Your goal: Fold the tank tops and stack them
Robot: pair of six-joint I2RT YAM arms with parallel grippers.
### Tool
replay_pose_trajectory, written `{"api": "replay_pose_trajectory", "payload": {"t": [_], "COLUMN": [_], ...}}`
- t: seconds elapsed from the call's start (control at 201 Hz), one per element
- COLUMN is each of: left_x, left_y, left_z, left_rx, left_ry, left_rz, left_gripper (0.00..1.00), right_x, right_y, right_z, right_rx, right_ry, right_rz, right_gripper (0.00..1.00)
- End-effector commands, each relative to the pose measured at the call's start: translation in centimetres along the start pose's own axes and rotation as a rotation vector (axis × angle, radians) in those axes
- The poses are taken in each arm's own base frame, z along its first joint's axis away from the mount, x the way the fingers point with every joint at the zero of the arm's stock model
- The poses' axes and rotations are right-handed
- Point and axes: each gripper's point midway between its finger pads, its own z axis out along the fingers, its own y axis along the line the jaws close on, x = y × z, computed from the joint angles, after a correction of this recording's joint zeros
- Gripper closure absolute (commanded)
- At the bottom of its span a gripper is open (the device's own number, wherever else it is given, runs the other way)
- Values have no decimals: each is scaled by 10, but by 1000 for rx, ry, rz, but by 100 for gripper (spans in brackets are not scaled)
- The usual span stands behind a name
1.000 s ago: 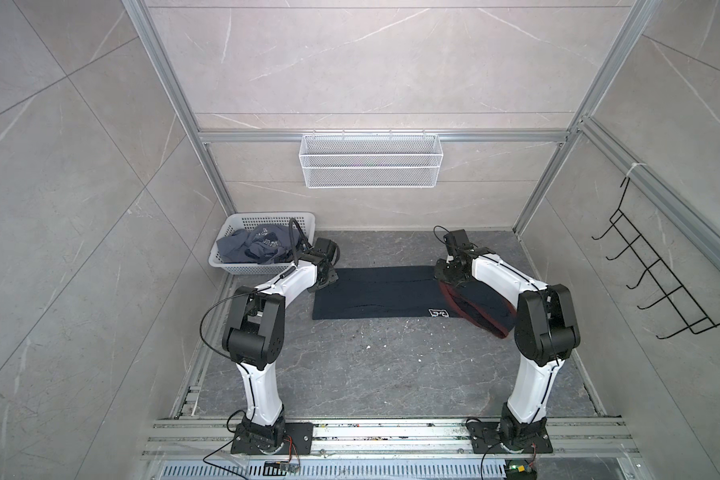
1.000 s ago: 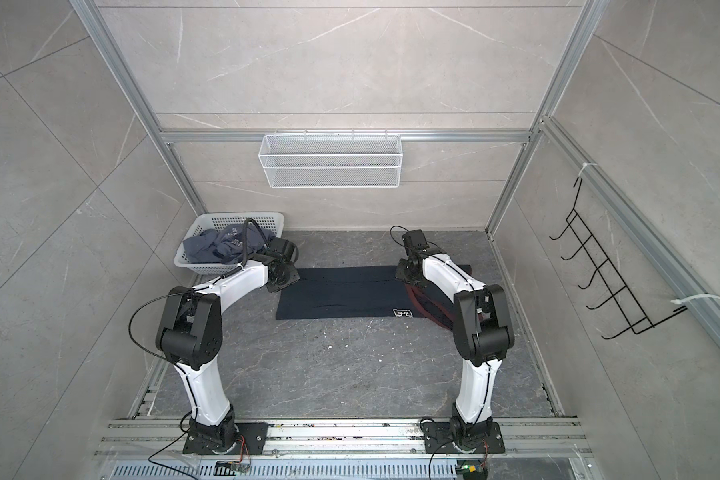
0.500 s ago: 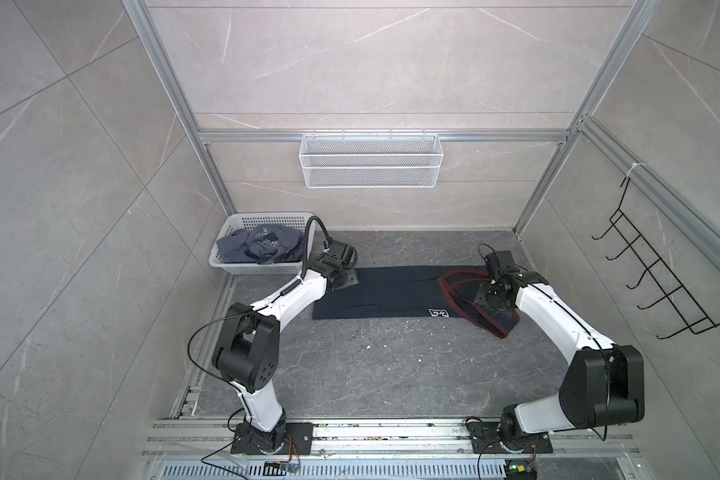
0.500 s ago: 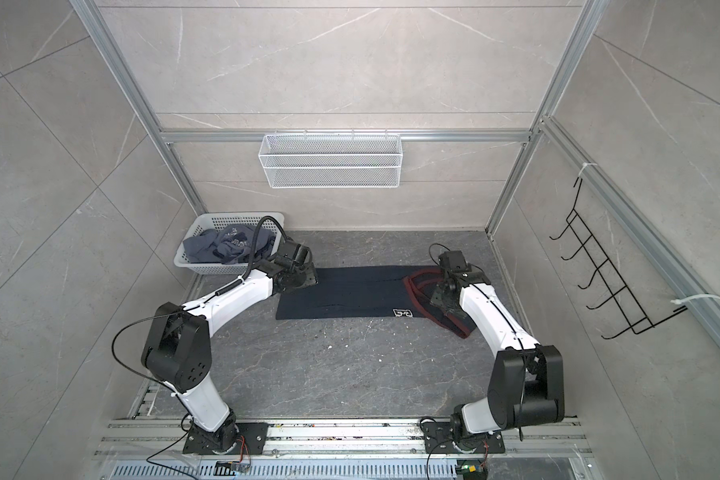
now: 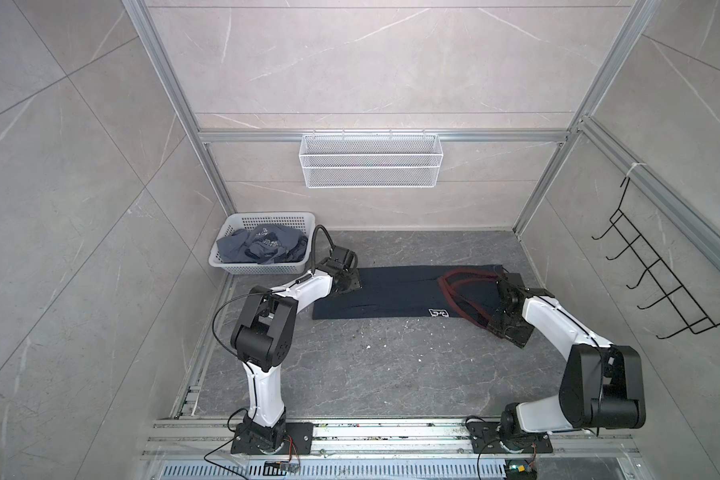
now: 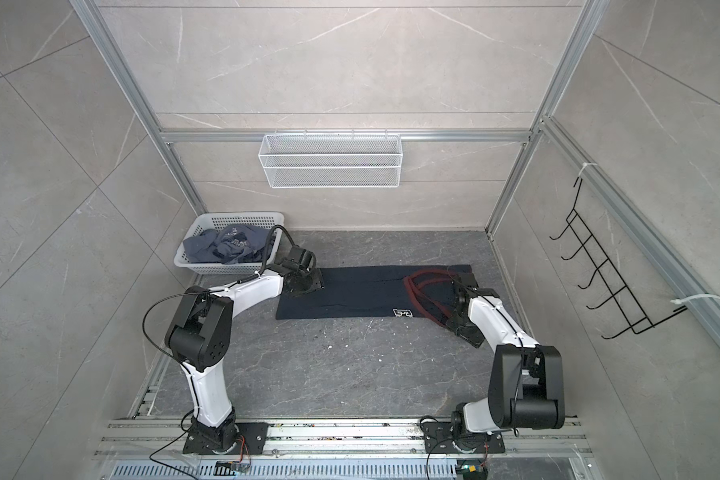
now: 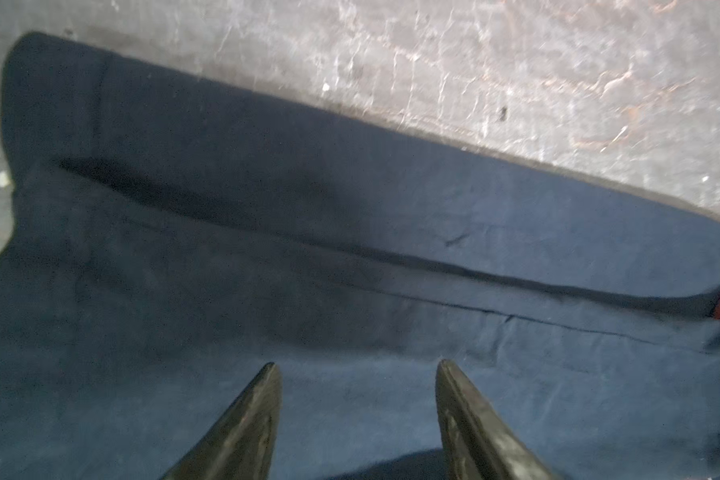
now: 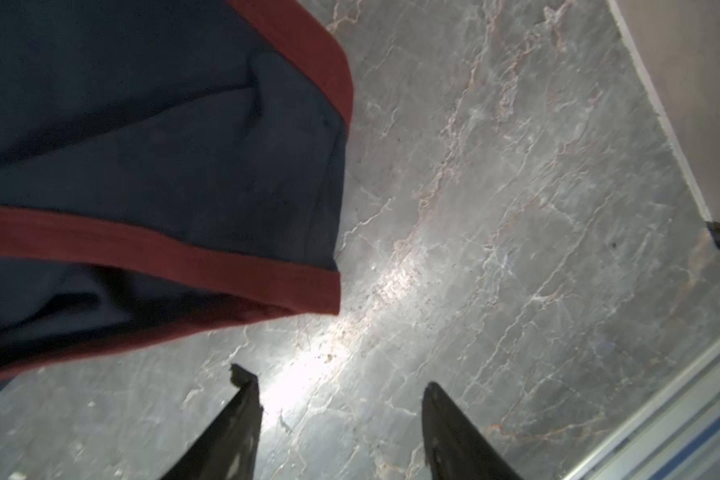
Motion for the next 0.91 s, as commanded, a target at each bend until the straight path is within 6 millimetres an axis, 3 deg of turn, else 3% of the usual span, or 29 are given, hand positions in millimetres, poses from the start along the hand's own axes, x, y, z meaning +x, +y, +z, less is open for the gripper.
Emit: {"api": "replay_pose_trajectory", "payload": {"t": [0.0,0.428,0.762,0.901], "left_x": [-4,-1,1,4], "left_y": [3,17,33,40], "left_z": [5,10,23,29], "left_rx": [28,17,-7,-20], "left_ry": [-6,2,22,35], "left_rz": [-11,-46,-88,-99], "left_gripper": [38,38,38,38], "right_x": [-6,-7,-44,-62], "right_y": [-9,-7,-13,-2], "right_z": [8,30,23,20], "right_rx": [71,114,164,148], "right_ry": [-15,26,-70,-97], "right_rz": [22,6,28,8], "right_gripper": [37,37,39,54]}}
